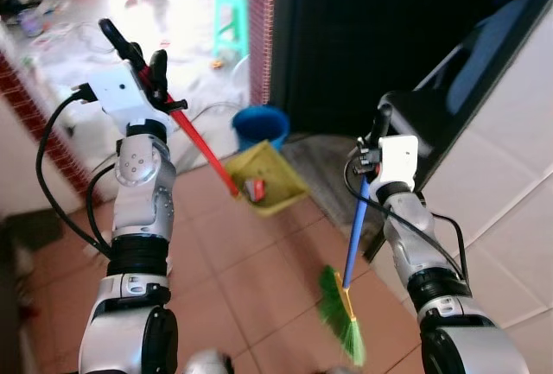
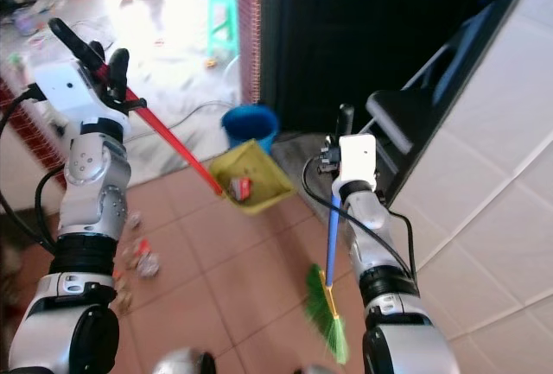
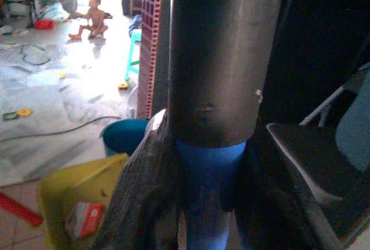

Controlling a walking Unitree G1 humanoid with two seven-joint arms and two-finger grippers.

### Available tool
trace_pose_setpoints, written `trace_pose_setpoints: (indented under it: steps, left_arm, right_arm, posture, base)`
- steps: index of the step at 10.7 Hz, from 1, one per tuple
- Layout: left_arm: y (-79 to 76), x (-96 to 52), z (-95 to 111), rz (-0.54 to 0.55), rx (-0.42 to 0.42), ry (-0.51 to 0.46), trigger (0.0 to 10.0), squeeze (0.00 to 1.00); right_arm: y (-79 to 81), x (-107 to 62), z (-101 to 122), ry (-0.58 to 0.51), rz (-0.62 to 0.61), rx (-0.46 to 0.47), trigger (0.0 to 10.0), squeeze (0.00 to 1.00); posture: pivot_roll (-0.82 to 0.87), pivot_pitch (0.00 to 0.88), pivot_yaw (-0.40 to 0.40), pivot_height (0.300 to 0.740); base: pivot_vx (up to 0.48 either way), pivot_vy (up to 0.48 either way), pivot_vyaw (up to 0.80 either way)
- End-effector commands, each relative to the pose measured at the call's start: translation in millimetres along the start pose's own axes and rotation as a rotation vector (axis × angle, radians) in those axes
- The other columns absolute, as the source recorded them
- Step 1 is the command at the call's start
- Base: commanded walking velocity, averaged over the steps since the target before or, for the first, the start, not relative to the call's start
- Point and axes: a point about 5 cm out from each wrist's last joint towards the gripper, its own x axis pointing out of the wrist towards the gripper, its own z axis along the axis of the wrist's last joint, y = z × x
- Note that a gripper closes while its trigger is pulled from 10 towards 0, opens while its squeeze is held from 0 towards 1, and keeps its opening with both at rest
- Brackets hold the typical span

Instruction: Sweep floor

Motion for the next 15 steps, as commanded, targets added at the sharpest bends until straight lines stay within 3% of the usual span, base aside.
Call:
trace_pose_setpoints:
  steps: [1,7,10,15]
  left_arm:
    - [-7.9,9.3,29,-0.018,-0.033,-0.118,10.0,0.0]
    - [-5.6,11.7,38,0.01,-0.024,-0.156,10.0,0.0]
    - [-2.8,14.5,47,0.028,-0.008,-0.193,10.0,0.0]
    - [6.4,15.8,51,0.089,0.03,-0.21,10.0,0.0]
  right_arm:
    - [-1.5,3.0,8,-0.04,0.0,-0.021,10.0,0.0]
    - [2.1,1.4,12,-0.082,0.042,-0.049,10.0,0.0]
    - [2.8,0.0,12,-0.086,0.05,-0.051,10.0,0.0]
    - [2.5,-2.5,8,-0.071,0.06,-0.065,10.0,0.0]
  posture:
    - [-0.06,0.0,-0.006,0.74]
    - [-0.06,0.0,-0.006,0.74]
    - [-0.06,0.0,-0.005,0.74]
    - [-0.06,0.0,-0.008,0.74]
  base:
    - [0.48,0.0,0.0]
    - [0.472,0.0,0.0]
    - [0.45,0.0,0.64]
    - [0.436,0.0,0.0]
